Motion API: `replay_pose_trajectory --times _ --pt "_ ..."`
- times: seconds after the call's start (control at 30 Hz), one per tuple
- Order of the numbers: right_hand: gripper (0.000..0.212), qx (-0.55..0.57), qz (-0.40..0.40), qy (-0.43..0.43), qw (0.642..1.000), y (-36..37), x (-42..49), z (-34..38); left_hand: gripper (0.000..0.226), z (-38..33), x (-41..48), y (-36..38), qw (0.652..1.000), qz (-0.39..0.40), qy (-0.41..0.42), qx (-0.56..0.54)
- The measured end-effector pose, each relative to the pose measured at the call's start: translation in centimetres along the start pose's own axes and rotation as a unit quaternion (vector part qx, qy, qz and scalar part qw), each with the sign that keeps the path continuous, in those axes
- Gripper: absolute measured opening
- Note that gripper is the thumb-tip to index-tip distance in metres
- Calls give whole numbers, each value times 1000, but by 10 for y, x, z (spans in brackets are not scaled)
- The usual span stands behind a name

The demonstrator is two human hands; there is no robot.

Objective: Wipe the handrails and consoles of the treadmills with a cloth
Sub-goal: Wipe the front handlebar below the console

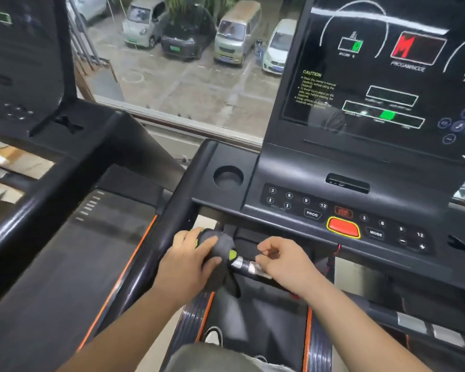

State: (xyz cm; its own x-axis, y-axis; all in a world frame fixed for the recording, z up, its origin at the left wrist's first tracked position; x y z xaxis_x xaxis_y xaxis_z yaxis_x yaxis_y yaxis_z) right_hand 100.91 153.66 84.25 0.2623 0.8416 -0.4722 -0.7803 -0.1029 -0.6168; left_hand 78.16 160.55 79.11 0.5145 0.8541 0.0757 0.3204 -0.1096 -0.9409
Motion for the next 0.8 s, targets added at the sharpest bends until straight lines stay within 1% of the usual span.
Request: replay_pose_trajectory --times 0.1,0.17,0.2,0.27,0.3,0.33,0.4,0.47,0.53,0.57,0.6,0.63,0.67,0.7,0.77,0.8 --pt "41 -106 -4 13 994 -8 -11 -18 39 -2 16 4 999 -7 -28 25" --pt "58 -168 -9 23 986 -19 -21 -33 38 -19 24 9 997 -2 -59 52" --pt "65 -194 -11 34 980 -26 -25 -41 37 -32 27 15 997 1 -60 58" --pt "73 -240 -14 61 969 -37 -32 -60 33 -74 26 30 1000 14 -5 19" --pt "72 -261 -13 69 963 -41 -34 -66 33 -99 22 39 999 21 38 -12" --pt "67 -274 -10 72 959 -42 -36 -71 35 -121 16 50 995 39 83 -25" --pt "48 -283 -4 69 957 -41 -38 -75 42 -149 8 69 987 77 141 -10" --pt "39 -302 5 63 951 -38 -36 -75 43 -150 15 70 983 59 174 1" --pt "42 -314 7 58 948 -36 -32 -73 37 -134 23 55 979 39 201 13" --pt "50 -318 12 59 946 -35 -30 -72 34 -119 26 46 979 43 197 27" --pt "59 -320 22 63 945 -33 -28 -70 31 -97 29 38 983 62 167 38" --pt "69 -319 34 64 945 -31 -27 -67 30 -71 31 30 989 83 114 43" --pt "77 -315 46 64 946 -28 -25 -63 28 -45 33 21 994 84 63 43" --pt "82 -313 53 58 946 -25 -23 -58 26 -23 33 10 997 60 32 35" --pt "84 -318 53 32 946 -19 -16 -44 22 -2 33 -2 999 38 -12 5" --pt "83 -321 51 20 946 -15 -12 -36 24 -6 34 -2 999 43 -29 12"
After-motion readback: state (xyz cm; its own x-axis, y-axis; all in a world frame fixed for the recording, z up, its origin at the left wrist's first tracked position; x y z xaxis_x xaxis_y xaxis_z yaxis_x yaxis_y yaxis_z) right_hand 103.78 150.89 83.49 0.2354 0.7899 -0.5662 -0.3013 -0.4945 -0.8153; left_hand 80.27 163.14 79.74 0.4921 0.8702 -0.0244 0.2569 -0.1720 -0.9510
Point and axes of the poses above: each hand's wrist, its own x-axis towards the middle knuckle, its own y-axis out of the palm, z = x × y, the point moved 3 cm from there along x, towards the middle knuckle, and after that the axes turned 4 degrees about -x, right-handed, at the moved point
